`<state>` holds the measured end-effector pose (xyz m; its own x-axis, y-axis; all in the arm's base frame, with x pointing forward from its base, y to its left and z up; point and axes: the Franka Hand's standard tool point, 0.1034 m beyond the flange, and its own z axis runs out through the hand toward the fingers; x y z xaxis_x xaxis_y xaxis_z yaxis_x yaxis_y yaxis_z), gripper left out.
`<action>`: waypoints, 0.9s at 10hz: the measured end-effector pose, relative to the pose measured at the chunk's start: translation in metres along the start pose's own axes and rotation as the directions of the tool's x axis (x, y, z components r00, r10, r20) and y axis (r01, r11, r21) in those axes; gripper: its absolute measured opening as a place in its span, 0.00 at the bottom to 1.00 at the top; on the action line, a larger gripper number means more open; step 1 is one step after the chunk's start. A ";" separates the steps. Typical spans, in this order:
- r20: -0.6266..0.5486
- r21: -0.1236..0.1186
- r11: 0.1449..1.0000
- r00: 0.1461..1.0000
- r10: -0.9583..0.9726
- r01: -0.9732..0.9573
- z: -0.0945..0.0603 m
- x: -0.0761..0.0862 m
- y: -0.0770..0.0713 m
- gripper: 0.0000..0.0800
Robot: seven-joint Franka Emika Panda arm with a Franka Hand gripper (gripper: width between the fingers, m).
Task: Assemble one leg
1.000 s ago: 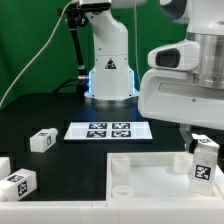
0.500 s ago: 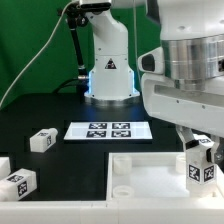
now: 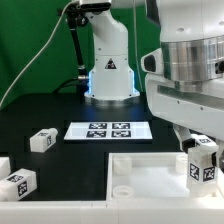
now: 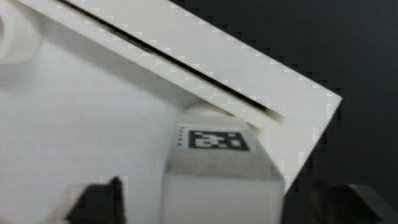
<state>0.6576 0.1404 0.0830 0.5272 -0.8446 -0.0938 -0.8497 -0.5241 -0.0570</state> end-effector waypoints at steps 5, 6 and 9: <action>-0.048 -0.037 0.856 0.855 -0.517 0.516 0.000 -0.007 -0.007 0.81; -0.045 -0.041 0.819 0.818 -0.573 0.572 0.000 -0.004 -0.005 0.81; -0.034 -0.055 0.627 0.626 -0.779 0.777 -0.001 0.003 -0.003 0.81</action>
Offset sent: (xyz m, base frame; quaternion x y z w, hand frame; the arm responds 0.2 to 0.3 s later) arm -0.0053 0.0107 0.0020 0.0195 0.0214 -0.2571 0.9660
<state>0.6618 0.1395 0.0838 0.9920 -0.1244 0.0195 -0.1232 -0.9909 -0.0540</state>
